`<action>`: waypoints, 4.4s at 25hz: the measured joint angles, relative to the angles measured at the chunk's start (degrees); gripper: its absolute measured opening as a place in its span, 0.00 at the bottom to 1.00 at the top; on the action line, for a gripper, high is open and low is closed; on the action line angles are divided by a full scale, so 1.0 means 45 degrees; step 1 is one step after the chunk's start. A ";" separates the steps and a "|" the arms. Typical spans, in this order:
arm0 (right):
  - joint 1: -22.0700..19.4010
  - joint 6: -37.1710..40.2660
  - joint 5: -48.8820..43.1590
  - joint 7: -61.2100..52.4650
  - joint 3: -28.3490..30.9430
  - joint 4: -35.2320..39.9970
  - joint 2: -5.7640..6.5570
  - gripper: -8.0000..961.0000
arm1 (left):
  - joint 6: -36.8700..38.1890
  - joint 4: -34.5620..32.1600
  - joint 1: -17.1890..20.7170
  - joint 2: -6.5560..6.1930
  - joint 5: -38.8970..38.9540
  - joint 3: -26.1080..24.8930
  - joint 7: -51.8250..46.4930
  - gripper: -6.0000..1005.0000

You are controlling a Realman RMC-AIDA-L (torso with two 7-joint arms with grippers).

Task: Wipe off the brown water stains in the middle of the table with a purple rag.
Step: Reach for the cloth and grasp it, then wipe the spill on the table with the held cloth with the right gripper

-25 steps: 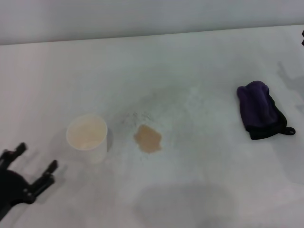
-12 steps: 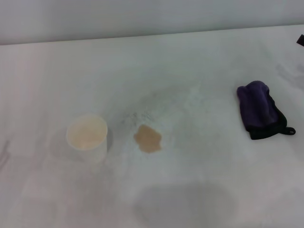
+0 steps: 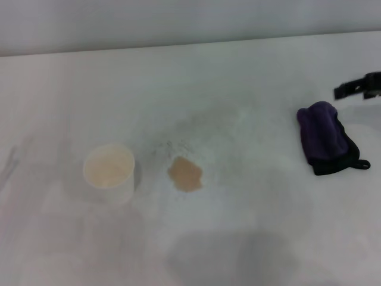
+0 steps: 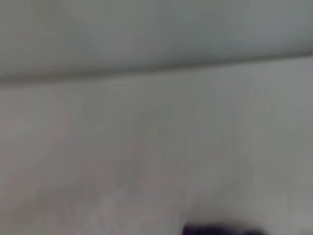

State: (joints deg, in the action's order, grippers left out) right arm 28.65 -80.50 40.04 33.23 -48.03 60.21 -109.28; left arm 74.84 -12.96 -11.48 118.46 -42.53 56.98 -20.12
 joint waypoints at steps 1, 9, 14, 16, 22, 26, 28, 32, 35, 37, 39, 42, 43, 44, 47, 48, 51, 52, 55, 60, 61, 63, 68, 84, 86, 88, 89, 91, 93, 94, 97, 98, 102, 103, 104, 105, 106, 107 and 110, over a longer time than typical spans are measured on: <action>0.0339 -0.0525 -0.0932 -0.0364 -0.0094 0.0481 -0.0250 0.91 | -0.0123 -0.0009 -0.0108 0.0001 0.0003 -0.0047 0.0047 0.87; 0.1756 -0.1382 -0.5270 -0.2521 -0.2557 0.1410 -0.1336 0.90 | -0.0633 0.0038 -0.0725 0.0044 0.0029 -0.0668 0.0080 0.87; 0.2274 -0.0805 -0.5304 -0.3033 -0.3450 0.0376 -0.1342 0.88 | -0.0634 0.0012 -0.0741 0.0074 0.0038 -0.0790 0.0102 0.87; 0.2439 -0.0561 -0.5305 -0.3044 -0.3472 -0.0060 -0.1332 0.87 | -0.0649 0.0031 -0.0753 0.0073 0.0038 -0.0793 0.0112 0.87; 0.2784 0.0145 -0.5363 -0.3004 -0.3480 -0.1181 -0.1296 0.86 | -0.0661 0.0001 -0.0726 0.0059 0.0038 -0.0803 0.0160 0.87; 0.3061 0.0340 -0.5573 -0.3032 -0.3454 -0.1877 -0.1214 0.84 | -0.0662 0.0001 -0.0726 0.0061 0.0038 -0.0807 0.0162 0.87; 0.3111 0.0356 -0.5823 -0.3150 -0.3416 -0.1982 -0.1204 0.84 | -0.0662 0.0052 -0.0743 0.0061 0.0034 -0.0807 0.0215 0.87; 0.3181 0.0400 -0.6063 -0.3275 -0.3445 -0.2068 -0.1234 0.82 | -0.0671 0.0089 -0.0762 0.0077 0.0013 -0.0807 0.0478 0.87; 0.3325 0.0599 -0.6106 -0.3289 -0.3489 -0.2437 -0.1257 0.79 | -0.0675 0.0090 -0.0766 0.0082 -0.0007 -0.0794 0.0517 0.87; 0.3439 0.0771 -0.6109 -0.3293 -0.3493 -0.2773 -0.1252 0.78 | -0.0675 0.0089 -0.0768 0.0082 -0.0015 -0.0787 0.0517 0.87; 0.3543 0.0970 -0.6118 -0.3294 -0.3506 -0.3073 -0.1251 0.78 | -0.0675 0.0089 -0.0768 0.0081 -0.0018 -0.0786 0.0517 0.87; 0.3638 0.1427 -0.6164 -0.3309 -0.3532 -0.3460 -0.1260 0.78 | -0.0675 0.0101 -0.0748 0.0081 -0.0043 -0.0776 0.0517 0.87; 0.3685 0.1516 -0.6207 -0.3329 -0.3534 -0.3549 -0.1256 0.78 | -0.0675 0.0101 -0.0748 0.0081 -0.0043 -0.0776 0.0517 0.87; 0.3758 0.1574 -0.6260 -0.3352 -0.3536 -0.3647 -0.1246 0.78 | -0.0675 0.0102 -0.0740 0.0081 -0.0047 -0.0766 0.0516 0.87; 0.3914 0.1599 -0.6588 -0.3432 -0.3541 -0.3820 -0.1241 0.72 | -0.0761 0.0107 -0.0725 0.0081 -0.0054 -0.0750 0.0524 0.87; 0.3931 0.1600 -0.6749 -0.3477 -0.3544 -0.3833 -0.1259 0.71 | -0.0798 0.0108 -0.0738 0.0081 -0.0059 -0.0747 0.0525 0.87; 0.3973 0.1607 -0.7130 -0.3594 -0.3545 -0.3936 -0.1296 0.65 | -0.0846 0.0108 -0.0776 0.0074 -0.0077 -0.0735 0.0526 0.87; 0.4013 0.1625 -0.7183 -0.3610 -0.3546 -0.4029 -0.1304 0.63 | -0.0847 0.0107 -0.0781 0.0069 -0.0083 -0.0729 0.0527 0.87; 0.4166 0.1705 -0.7181 -0.3665 -0.3544 -0.4354 -0.1298 0.58 | -0.0850 0.0108 -0.0792 0.0061 -0.0084 -0.0728 0.0629 0.87; 0.4334 0.1602 -0.7050 -0.3673 -0.3548 -0.4507 -0.1345 0.50 | -0.0865 0.0107 -0.0817 0.0078 -0.0084 -0.0727 0.0802 0.87; 0.4364 0.1556 -0.6965 -0.3673 -0.3549 -0.4514 -0.1355 0.49 | -0.0895 0.0107 -0.0817 0.0079 -0.0082 -0.0728 0.0807 0.87; 0.4412 0.1508 -0.6821 -0.3663 -0.3552 -0.4517 -0.1360 0.47 | -0.0980 0.0107 -0.0816 0.0081 -0.0044 -0.0737 0.0812 0.87; 0.4532 0.1461 -0.6657 -0.3603 -0.3837 -0.4516 -0.1366 0.34 | -0.1104 0.0107 -0.0813 0.0082 -0.0013 -0.0760 0.0816 0.87; 0.4704 0.1460 -0.1890 -0.3668 -0.7824 -0.3128 -0.1499 0.12 | -0.1126 0.0128 -0.0782 0.0101 0.0020 -0.0780 0.0753 0.87; 0.4733 0.1570 -0.1117 -0.3772 -0.8623 -0.2806 -0.1521 0.12 | -0.1136 0.0135 -0.0798 0.0104 0.0020 -0.0784 0.0751 0.87; 0.4800 0.1745 -0.0420 -0.3948 -0.9492 -0.2510 -0.1531 0.13 | -0.1132 0.0142 -0.0803 0.0115 0.0020 -0.0787 0.0745 0.87; 0.4872 0.1870 0.0006 -0.4034 -0.9952 -0.2424 -0.1536 0.13 | -0.1116 0.0144 -0.0806 0.0118 0.0020 -0.0787 0.0739 0.87; 0.5060 0.2145 0.0800 -0.4080 -1.0761 -0.2386 -0.1536 0.13 | -0.1092 0.0145 -0.0837 0.0120 0.0020 -0.0787 0.0729 0.87; 0.5266 0.2475 0.1674 -0.4132 -1.1625 -0.2443 -0.1536 0.13 | -0.1085 0.0146 -0.0897 0.0128 0.0020 -0.0786 0.0725 0.87; 0.5386 0.2658 0.2064 -0.4189 -1.2098 -0.2474 -0.1535 0.13 | -0.1084 0.0146 -0.0916 0.0132 0.0020 -0.0780 0.0724 0.87; 0.5754 0.3139 0.3101 -0.4391 -1.3436 -0.2582 -0.1535 0.12 | -0.1080 0.0146 -0.0988 0.0143 0.0020 -0.0727 0.0721 0.87; 0.5860 0.3251 0.3399 -0.4405 -1.3747 -0.2625 -0.1537 0.12 | -0.1077 0.0146 -0.1013 0.0144 0.0018 -0.0718 0.0721 0.87; 0.6178 0.3710 0.4323 -0.4420 -1.4743 -0.2881 -0.1537 0.12 | -0.1073 0.0147 -0.1060 0.0142 0.0010 -0.0712 0.0720 0.87; 0.6234 0.3800 0.4386 -0.4462 -1.4930 -0.2967 -0.1536 0.12 | -0.1072 0.0147 -0.1070 0.0141 0.0009 -0.0710 0.0720 0.87; 0.6279 0.3883 0.4401 -0.4516 -1.5085 -0.3052 -0.1535 0.12 | -0.1070 0.0146 -0.1090 0.0140 0.0008 -0.0708 0.0720 0.87; 0.6320 0.3949 0.4393 -0.4590 -1.5217 -0.3133 -0.1536 0.12 | -0.1068 0.0146 -0.1097 0.0140 0.0005 -0.0708 0.0720 0.87; 0.6358 0.4002 0.4329 -0.4676 -1.5301 -0.3196 -0.1536 0.12 | -0.1066 0.0146 -0.1106 0.0140 0.0002 -0.0707 0.0720 0.87; 0.6399 0.4015 0.4206 -0.4773 -1.5334 -0.3259 -0.1537 0.12 | -0.1065 0.0147 -0.1104 0.0139 0.0002 -0.0708 0.0720 0.87; 0.6447 0.3978 0.3588 -0.5049 -1.5114 -0.3344 -0.1517 0.13 | -0.1064 0.0146 -0.1090 0.0118 0.0003 -0.0719 0.0722 0.87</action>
State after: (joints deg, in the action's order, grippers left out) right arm 57.66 -62.60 56.19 10.51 -116.04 45.15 -116.10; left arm 70.05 -12.30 -16.38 118.99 -42.52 53.74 -16.87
